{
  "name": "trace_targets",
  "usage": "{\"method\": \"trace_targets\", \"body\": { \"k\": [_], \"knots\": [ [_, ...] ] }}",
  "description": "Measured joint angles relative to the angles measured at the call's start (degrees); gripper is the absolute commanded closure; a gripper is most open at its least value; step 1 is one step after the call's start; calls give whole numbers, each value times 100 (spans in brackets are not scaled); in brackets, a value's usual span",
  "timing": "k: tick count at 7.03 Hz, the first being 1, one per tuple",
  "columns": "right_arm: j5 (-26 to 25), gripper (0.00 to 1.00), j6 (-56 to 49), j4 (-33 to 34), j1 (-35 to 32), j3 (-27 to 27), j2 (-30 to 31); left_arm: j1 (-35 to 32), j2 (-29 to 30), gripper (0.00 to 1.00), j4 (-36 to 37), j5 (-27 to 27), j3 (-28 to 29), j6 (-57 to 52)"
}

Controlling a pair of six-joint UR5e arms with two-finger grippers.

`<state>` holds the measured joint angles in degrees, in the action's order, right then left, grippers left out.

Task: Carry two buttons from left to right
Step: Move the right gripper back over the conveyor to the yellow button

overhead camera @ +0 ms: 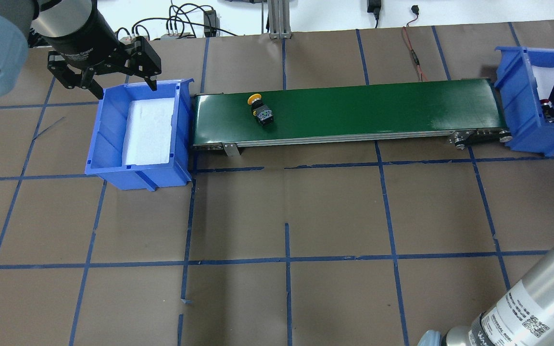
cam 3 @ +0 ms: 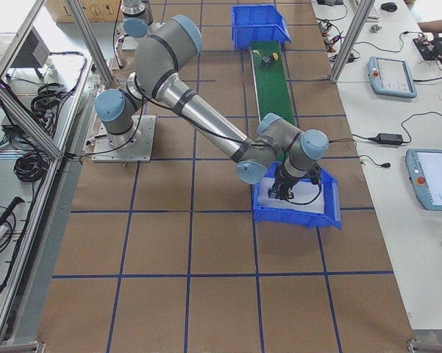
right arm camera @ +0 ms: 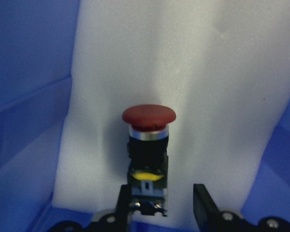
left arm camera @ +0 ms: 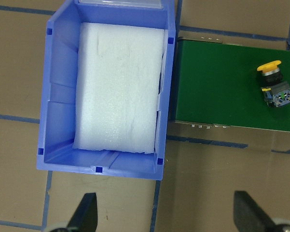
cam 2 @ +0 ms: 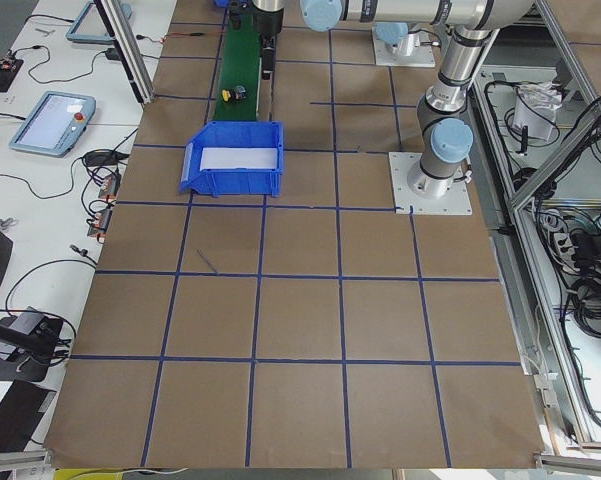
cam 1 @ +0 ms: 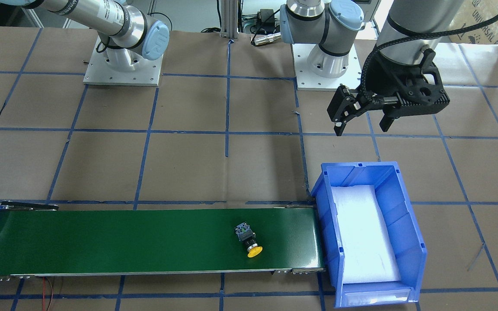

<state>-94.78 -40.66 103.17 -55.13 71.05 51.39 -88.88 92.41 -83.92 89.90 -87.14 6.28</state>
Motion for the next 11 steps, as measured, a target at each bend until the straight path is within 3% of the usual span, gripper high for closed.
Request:
{"method": "trace_targets", "body": {
  "k": [4,5,7,11],
  "knots": [
    [-3,36,-75,-100,2,-213,166,-2,23,0,-8,-202,-33,-10],
    [5,17,-146,-214,-9,-344,336,-5,1,0,-22,-197,-22,8],
    [267,2,-185,-362,-226,-441,789,-13,-35,0,-51,-222,-20,55],
    [705,4,902,-502,-1531,-422,1179,7,0,0,-51,-415,3,61]
  ]
}}
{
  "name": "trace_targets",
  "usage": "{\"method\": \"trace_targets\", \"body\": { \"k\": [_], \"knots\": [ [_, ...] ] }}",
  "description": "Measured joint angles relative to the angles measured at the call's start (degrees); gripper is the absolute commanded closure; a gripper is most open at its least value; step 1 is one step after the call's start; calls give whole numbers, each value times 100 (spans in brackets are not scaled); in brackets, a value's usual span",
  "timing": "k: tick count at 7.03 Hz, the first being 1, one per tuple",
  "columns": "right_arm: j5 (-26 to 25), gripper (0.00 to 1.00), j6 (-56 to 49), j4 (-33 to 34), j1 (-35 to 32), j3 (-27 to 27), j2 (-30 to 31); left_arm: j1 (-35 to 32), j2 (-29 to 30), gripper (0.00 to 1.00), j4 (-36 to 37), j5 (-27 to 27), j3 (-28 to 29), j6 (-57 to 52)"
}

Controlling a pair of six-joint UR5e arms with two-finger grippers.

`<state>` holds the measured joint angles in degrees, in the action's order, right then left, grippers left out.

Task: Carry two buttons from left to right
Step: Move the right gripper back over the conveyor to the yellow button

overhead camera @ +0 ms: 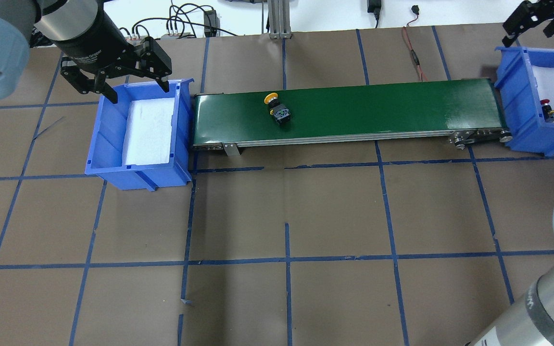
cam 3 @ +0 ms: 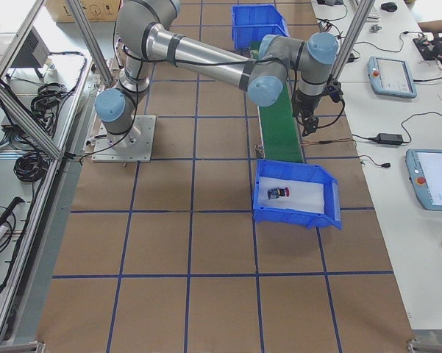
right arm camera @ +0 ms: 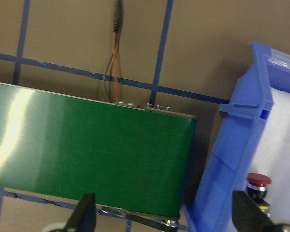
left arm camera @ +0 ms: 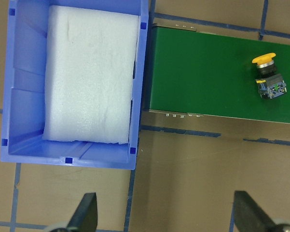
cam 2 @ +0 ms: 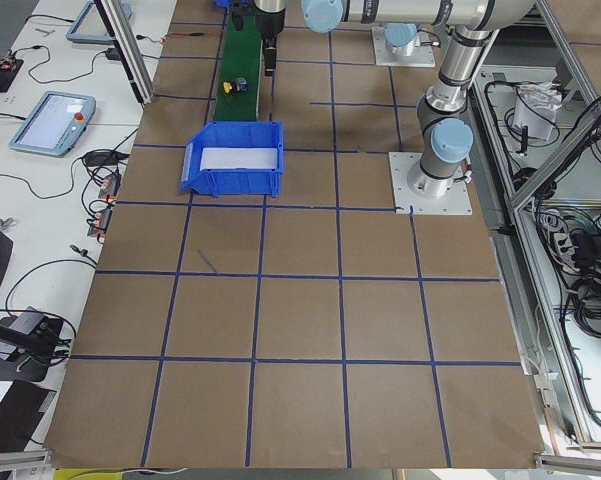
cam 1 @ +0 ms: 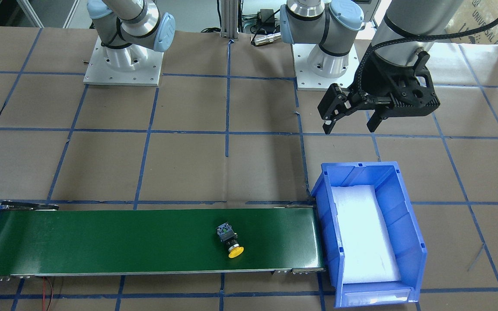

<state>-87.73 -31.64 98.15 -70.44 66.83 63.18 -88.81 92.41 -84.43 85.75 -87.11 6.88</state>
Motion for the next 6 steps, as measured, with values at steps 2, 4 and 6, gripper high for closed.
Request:
{"method": "trace_targets", "body": {
  "k": [2,4,6],
  "knots": [
    [139,0,698,-17,-669,78,3,-10,-46,0,-46,33,74,-25],
    [187,0,1599,51,-1295,321,8,-10,-99,0,-112,20,58,-35],
    [196,0,2230,245,-1779,571,23,8,-114,0,-89,-32,-16,-44]
  ]
}}
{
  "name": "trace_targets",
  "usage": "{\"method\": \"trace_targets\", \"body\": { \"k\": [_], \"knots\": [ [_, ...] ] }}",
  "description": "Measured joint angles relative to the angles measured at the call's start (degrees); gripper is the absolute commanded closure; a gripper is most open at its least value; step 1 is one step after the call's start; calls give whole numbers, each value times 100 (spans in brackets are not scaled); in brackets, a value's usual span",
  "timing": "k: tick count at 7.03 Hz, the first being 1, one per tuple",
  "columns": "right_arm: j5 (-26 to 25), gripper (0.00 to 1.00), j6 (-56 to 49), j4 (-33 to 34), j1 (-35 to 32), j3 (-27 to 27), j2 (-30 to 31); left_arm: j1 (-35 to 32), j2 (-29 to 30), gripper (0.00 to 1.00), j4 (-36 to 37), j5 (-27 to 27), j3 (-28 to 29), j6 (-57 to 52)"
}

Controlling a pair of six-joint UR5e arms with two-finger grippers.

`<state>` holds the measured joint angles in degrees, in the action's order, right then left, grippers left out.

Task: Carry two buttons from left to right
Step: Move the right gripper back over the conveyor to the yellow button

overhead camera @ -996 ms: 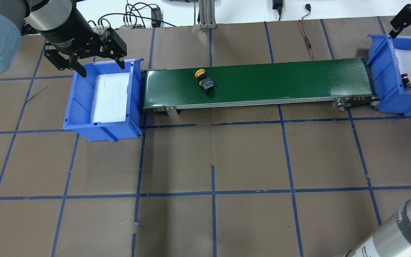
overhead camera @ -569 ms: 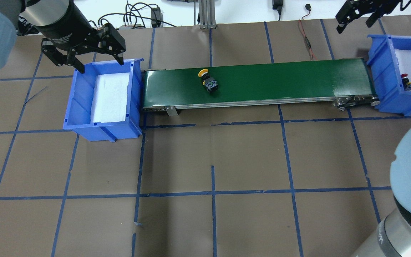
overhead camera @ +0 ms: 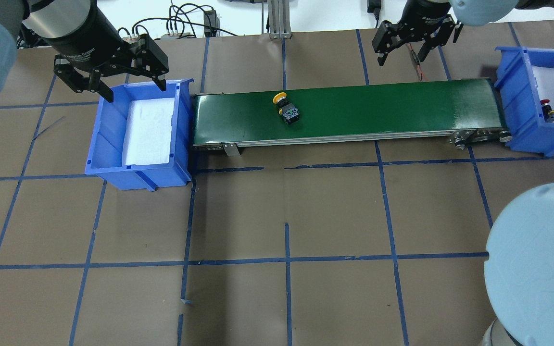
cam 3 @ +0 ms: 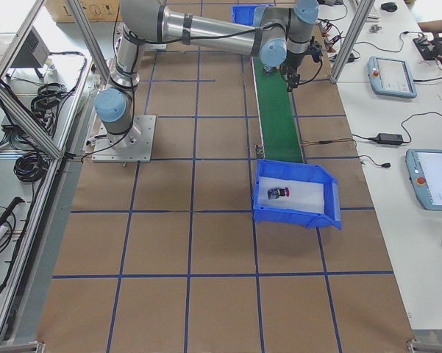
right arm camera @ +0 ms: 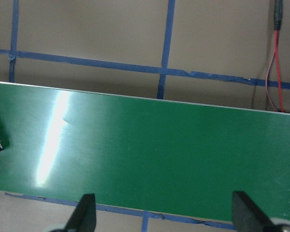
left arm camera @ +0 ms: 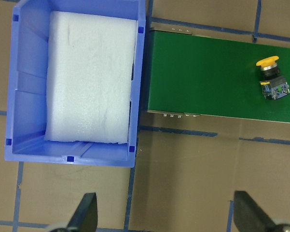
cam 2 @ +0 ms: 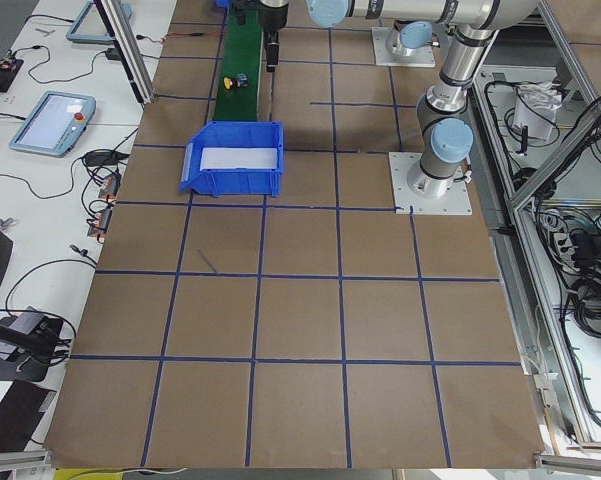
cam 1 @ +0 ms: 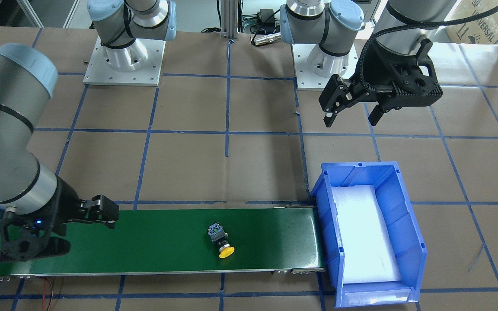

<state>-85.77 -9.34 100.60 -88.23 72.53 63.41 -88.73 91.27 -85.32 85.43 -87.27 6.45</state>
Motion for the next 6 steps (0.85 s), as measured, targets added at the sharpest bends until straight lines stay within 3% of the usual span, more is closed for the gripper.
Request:
{"method": "trace_targets", "body": {
  "k": [6],
  "knots": [
    [-53,0,1074,1262,-1149,733,-75,-19,-25,0,5,-409,33,46]
  ]
}}
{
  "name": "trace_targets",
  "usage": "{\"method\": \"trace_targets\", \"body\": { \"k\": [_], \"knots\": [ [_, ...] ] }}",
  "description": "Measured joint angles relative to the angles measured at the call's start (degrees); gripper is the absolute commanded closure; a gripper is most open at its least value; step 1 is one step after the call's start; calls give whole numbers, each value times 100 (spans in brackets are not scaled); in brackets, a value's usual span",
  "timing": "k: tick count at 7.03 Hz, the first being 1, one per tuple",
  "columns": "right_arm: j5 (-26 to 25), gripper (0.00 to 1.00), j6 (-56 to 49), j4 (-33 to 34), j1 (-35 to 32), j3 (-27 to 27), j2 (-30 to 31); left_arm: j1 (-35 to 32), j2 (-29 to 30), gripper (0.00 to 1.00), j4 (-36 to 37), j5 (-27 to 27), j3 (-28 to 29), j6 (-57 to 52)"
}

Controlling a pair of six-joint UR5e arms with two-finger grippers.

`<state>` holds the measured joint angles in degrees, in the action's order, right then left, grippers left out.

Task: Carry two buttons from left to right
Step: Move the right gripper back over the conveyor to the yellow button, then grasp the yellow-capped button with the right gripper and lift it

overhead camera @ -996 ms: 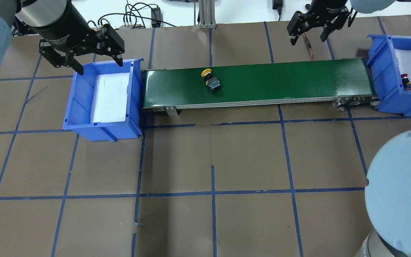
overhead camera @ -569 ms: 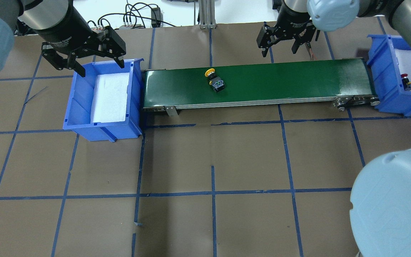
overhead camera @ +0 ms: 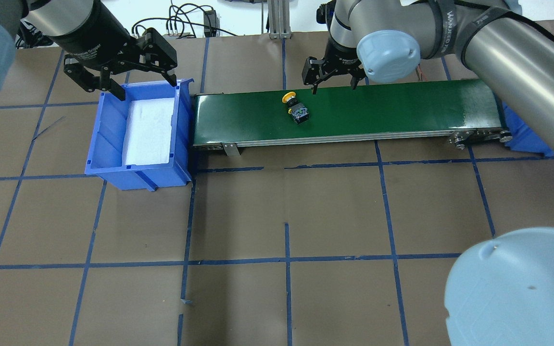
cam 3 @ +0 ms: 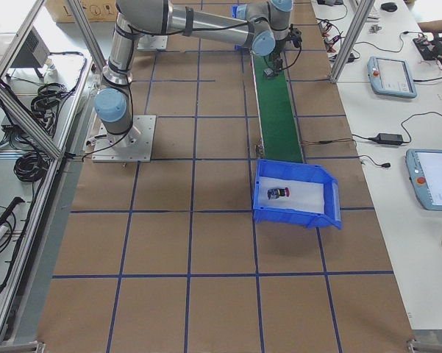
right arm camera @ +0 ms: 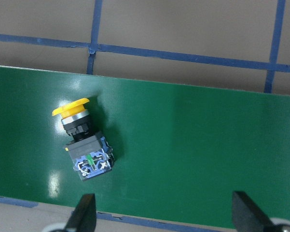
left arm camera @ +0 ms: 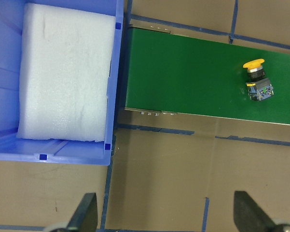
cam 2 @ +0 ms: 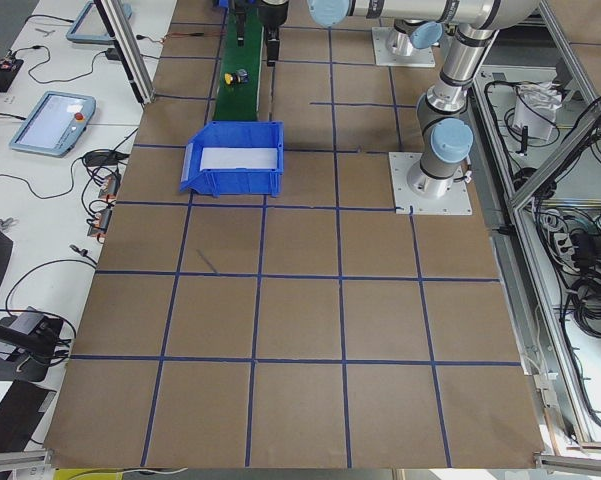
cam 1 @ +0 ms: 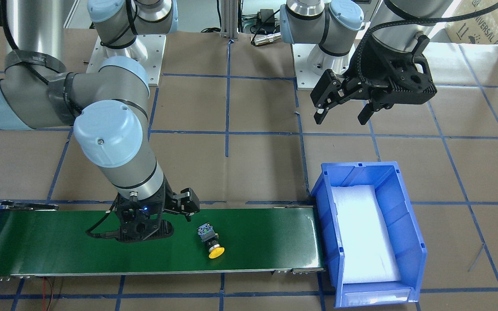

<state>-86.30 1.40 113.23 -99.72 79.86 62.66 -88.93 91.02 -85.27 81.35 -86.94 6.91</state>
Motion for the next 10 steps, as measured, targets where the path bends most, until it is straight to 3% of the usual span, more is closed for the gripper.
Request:
{"method": "trace_targets", "body": {
  "k": [3,8,10],
  "knots": [
    [-67,0,-62,477,-368,28,-354,9,-2,0,17,33,-2,-242],
    [-262,2,-453,867,-341,58,-650,-22,3,0,-53,28,8,-382],
    [-269,16,-549,1022,-327,60,-754,3,4,0,-46,114,-38,-917]
  ]
}}
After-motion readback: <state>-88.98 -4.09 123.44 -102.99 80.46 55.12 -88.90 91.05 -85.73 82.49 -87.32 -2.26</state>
